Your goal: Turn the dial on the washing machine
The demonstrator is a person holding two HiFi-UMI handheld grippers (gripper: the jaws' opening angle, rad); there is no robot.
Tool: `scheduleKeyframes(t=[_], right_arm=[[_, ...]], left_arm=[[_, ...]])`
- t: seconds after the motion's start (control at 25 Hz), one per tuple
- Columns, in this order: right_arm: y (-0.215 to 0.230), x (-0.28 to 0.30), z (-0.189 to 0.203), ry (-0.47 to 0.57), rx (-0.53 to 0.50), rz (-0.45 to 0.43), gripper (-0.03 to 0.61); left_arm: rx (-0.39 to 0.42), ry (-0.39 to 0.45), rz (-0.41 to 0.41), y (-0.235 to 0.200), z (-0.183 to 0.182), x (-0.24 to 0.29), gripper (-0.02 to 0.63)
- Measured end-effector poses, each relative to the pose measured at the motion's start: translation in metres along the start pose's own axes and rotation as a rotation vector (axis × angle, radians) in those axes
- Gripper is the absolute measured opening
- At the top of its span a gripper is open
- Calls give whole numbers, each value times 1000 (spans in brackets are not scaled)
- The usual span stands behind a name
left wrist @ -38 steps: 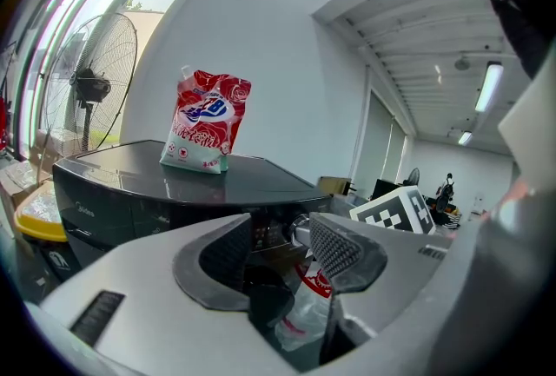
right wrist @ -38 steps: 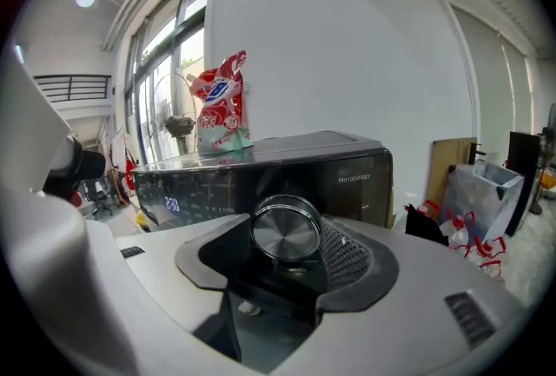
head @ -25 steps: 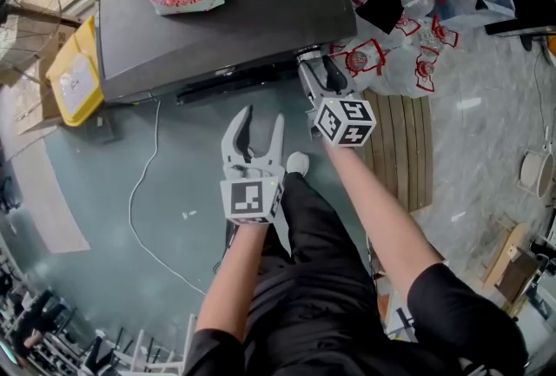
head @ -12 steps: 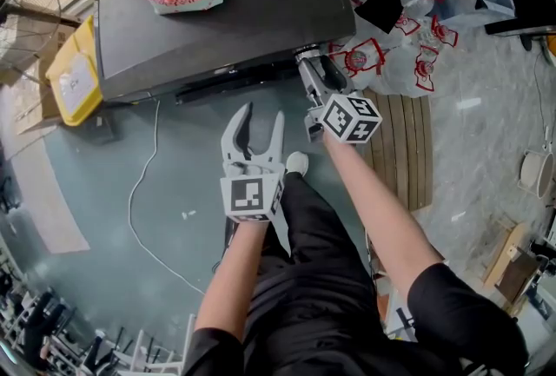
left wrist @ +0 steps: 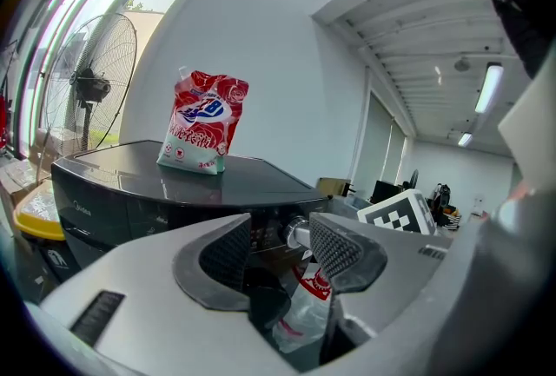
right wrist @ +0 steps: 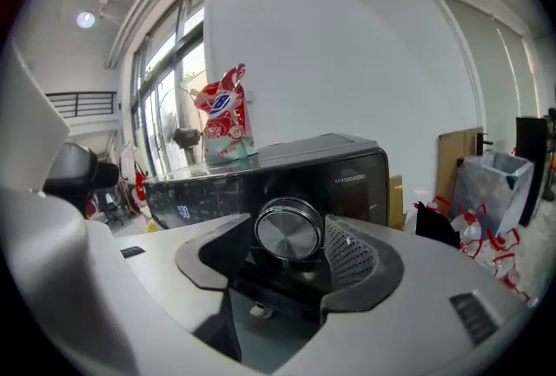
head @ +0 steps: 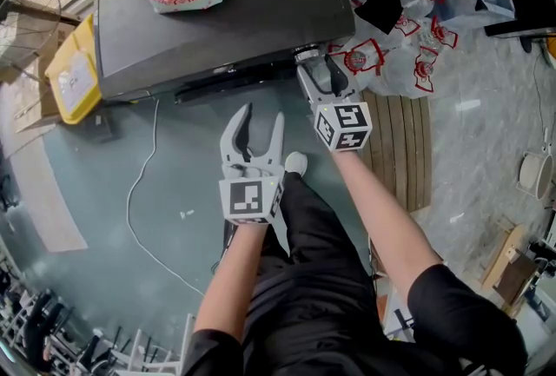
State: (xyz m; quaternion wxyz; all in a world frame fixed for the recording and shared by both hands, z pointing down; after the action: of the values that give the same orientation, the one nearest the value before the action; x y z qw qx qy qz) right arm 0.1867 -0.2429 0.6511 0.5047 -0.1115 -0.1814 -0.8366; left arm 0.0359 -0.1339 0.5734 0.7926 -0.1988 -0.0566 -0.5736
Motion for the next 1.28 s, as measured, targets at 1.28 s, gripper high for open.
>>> scheduleKeyframes(t=[1.28], right_arm=[[11, 9, 12, 0, 340, -31, 241]], left_arm=[[-5, -3, -17, 4, 9, 3, 187]])
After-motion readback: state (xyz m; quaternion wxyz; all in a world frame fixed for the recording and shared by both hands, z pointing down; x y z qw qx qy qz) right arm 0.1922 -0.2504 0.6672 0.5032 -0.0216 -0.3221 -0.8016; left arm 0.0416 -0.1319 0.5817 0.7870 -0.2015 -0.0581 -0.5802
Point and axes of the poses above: the fingertips, and each gripper's own axes: x forward along the fingers, y to its right, z out of its underside, the point moved 6 cm from there along -x, backward along the fingers, and after that the axes turned 1 degree about z, right-handed, at the moved point
